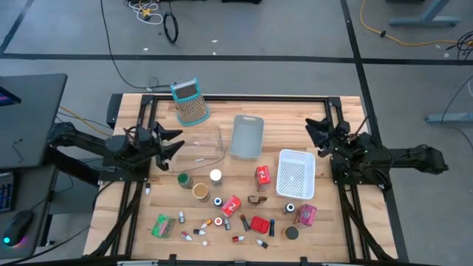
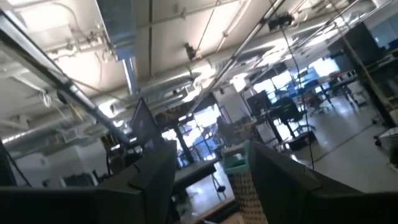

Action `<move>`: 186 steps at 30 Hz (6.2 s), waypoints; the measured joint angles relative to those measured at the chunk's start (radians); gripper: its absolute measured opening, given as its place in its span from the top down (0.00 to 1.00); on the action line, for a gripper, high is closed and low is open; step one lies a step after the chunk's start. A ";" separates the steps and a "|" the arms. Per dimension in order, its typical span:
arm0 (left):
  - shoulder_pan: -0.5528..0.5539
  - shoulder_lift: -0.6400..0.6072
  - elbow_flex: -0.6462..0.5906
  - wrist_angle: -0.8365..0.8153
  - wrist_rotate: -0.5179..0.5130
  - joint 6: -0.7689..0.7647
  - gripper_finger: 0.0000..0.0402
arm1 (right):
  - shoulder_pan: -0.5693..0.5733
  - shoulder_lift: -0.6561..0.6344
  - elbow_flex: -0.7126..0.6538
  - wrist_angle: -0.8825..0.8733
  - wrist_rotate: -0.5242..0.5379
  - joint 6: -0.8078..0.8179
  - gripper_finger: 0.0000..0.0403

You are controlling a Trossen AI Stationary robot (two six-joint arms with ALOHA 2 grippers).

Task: Pick & Place Kitchen Items
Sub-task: Put the right red cereal box into the gray bin, then put the red cereal box into the gray bin

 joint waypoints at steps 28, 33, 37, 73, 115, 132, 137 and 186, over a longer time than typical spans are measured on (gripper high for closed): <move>0.023 0.298 0.109 0.011 -0.008 0.028 0.48 | 0.204 0.757 0.738 -0.824 -0.211 0.180 0.48; 0.023 0.297 0.109 0.071 -0.008 0.059 0.50 | 0.218 0.821 0.888 -1.218 -0.150 0.329 0.48; 0.023 0.297 0.109 0.083 -0.007 0.088 0.51 | 0.218 0.871 0.908 -1.327 -0.151 0.459 0.48; 0.022 0.299 0.109 0.052 -0.004 0.065 0.67 | 0.231 0.987 0.946 -1.140 -0.361 0.287 0.98; 0.022 0.300 0.108 0.153 -0.008 0.259 0.67 | -0.453 1.379 1.347 -1.426 -0.648 -0.617 0.99; 0.022 0.300 0.108 0.148 -0.007 0.272 0.67 | -0.476 1.384 1.348 -1.377 -0.451 -0.617 0.81; 0.022 0.300 0.108 0.149 -0.007 0.271 0.67 | -0.478 1.384 1.348 -1.362 -0.355 -0.580 0.72; 0.022 0.300 0.109 0.144 0.001 0.200 0.67 | 0.284 1.417 1.347 -1.097 -0.640 -0.560 0.53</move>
